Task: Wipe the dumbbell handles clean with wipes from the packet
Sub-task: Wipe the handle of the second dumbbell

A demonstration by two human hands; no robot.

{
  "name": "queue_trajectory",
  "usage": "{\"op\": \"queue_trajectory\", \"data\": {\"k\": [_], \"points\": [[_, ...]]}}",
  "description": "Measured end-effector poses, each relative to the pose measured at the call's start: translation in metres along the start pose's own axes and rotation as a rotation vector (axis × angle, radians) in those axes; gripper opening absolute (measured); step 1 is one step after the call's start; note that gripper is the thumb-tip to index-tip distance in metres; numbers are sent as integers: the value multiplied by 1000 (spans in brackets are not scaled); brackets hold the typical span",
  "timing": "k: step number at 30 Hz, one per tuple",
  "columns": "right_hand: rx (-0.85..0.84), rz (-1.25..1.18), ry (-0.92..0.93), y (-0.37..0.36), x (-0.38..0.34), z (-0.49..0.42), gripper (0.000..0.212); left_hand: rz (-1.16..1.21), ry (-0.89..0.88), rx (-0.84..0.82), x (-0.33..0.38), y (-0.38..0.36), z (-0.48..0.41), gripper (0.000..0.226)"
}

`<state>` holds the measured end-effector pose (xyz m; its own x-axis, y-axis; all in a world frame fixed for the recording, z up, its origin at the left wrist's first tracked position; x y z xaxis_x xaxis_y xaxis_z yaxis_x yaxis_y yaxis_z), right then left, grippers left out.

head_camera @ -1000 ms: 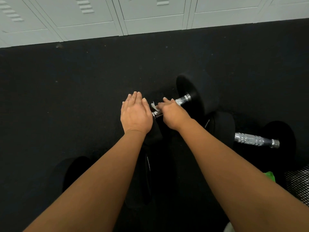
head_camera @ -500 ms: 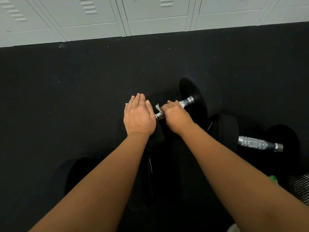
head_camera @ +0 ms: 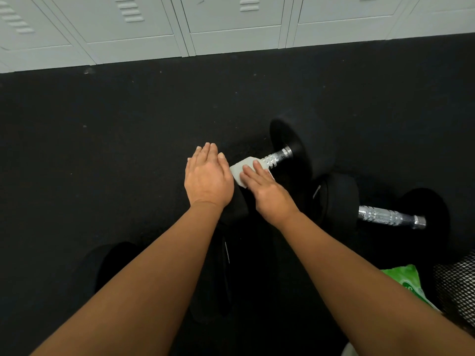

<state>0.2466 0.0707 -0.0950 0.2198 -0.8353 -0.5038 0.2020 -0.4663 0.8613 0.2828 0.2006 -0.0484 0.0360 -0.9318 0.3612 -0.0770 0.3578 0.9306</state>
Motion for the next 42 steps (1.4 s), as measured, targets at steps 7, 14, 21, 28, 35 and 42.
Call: {"op": "queue_trajectory", "data": {"k": [7,14,21,28,35,42], "points": [[-110,-14,104,-11,5,21,53,-17,-19,-13,2,0,-2,46],[90,-662,-457,26,30,28,28,78,-135,80,31,14,16,43],[198,-1361,-737,74,26,31,26,567,-109,-194,77,2,44,38],[-105,-1437,-567,104,8,17,67,1162,121,-377,99,-4,31,42],[-218,-1096,-395,128,29,1,67,1057,16,-354,108,-14,14,49],[579,-225,-189,154,72,-4,20,718,138,-159,90,-20,-11,37]]}}
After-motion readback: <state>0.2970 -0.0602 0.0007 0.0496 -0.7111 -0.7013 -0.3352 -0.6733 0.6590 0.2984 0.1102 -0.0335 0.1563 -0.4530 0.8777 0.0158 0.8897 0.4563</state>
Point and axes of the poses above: each hand's wrist, its own z-axis away from the middle knuckle, its own y-axis out of the back of the hand, x = y × z, the point moved 6 cm from there along -z, towards the middle knuckle, and after that the axes turned 3 degrees about -y, right-handed, at the moved point
